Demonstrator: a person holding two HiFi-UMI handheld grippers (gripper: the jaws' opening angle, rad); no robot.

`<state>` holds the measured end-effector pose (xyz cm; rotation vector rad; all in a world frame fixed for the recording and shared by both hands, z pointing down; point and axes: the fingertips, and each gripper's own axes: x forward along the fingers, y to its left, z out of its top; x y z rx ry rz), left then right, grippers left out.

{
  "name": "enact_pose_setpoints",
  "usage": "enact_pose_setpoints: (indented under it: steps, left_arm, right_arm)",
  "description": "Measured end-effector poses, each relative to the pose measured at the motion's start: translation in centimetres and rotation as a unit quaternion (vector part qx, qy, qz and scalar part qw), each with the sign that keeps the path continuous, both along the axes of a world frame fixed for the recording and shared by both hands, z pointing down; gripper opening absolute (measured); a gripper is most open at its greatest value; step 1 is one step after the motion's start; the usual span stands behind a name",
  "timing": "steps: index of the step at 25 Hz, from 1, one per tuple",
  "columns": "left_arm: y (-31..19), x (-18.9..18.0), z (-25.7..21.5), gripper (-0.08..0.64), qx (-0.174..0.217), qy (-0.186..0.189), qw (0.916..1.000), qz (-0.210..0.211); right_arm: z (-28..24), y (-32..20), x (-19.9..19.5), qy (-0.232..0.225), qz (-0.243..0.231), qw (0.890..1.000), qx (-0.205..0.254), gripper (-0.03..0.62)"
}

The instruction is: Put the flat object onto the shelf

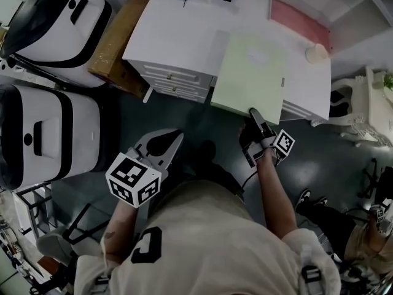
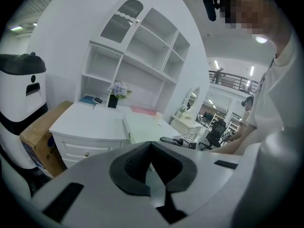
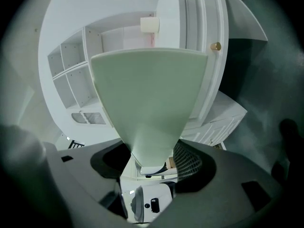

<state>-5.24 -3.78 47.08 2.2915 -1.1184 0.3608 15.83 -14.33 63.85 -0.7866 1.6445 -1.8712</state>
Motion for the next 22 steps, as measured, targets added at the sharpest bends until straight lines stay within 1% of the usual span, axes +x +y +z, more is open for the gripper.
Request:
enact_pose_setpoints:
  steps: [8, 13, 18, 22]
  left_arm:
    - [0.9, -1.6, -0.7, 0.014, 0.018, 0.01, 0.9998, 0.001]
    - [2.3, -3.5, -1.2, 0.014, 0.03, 0.013, 0.9994, -0.007]
    - [3.8, -6.2, -1.6, 0.014, 0.036, 0.016, 0.9991, -0.016]
    - [5.1, -7.8, -1.9, 0.014, 0.04, 0.02, 0.9989, -0.015]
  right_arm:
    - [-2.0, 1.1, -1.0, 0.016, -0.008, 1.0, 0.025, 0.291]
    - [-2.7, 2.6, -2.6, 0.015, -0.012, 0.999, 0.031, 0.291]
    - [-3.6, 4.2, -4.8, 0.014, -0.012, 0.999, 0.034, 0.291]
    - [-4.8, 5.8, -6.6, 0.011, -0.012, 0.999, 0.041, 0.291]
